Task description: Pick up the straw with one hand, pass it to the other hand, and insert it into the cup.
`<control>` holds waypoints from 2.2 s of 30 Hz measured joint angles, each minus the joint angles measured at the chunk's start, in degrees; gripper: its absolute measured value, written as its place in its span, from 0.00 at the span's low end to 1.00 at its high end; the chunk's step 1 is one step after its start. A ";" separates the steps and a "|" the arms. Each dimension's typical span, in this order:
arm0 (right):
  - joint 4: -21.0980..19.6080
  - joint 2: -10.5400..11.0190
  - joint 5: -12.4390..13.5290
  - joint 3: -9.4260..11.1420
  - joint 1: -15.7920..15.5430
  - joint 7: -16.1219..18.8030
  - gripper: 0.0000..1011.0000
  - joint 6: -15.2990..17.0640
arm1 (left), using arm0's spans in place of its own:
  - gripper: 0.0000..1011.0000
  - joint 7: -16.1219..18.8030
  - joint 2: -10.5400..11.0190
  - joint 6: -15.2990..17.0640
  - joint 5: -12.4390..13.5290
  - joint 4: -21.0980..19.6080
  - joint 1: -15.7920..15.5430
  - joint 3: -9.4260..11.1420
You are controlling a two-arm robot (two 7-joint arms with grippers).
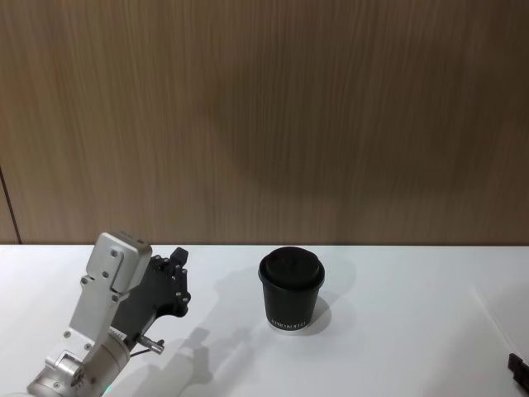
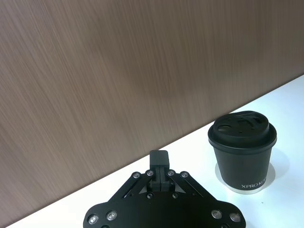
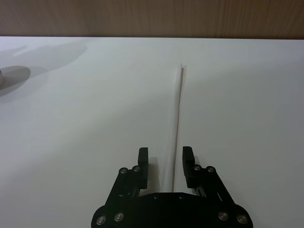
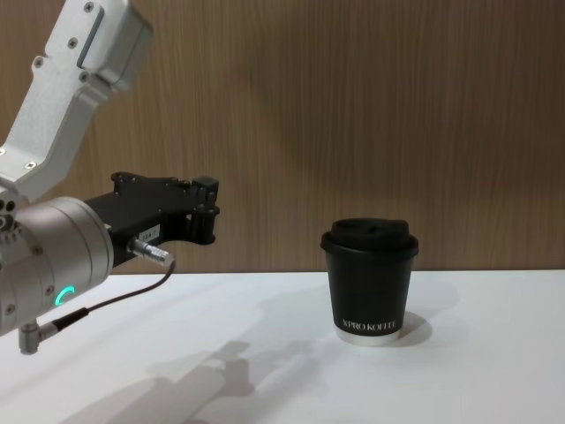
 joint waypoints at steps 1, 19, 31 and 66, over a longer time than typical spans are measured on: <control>0.01 0.00 0.01 -0.02 0.01 0.00 0.43 0.02 | 0.00 0.00 0.00 0.00 0.00 0.00 0.00 0.00; 0.02 -0.03 0.09 -0.15 0.05 0.00 0.03 0.05 | 0.00 0.00 0.00 0.00 0.00 0.00 0.00 0.00; -1.04 -1.37 -0.77 -0.26 -0.01 -0.89 0.01 -3.82 | 0.00 0.00 0.00 0.00 0.00 0.00 0.00 0.00; -7.51 -6.60 1.99 -1.42 5.96 7.89 0.01 -20.89 | 0.00 0.00 0.00 0.00 0.00 0.00 0.00 0.00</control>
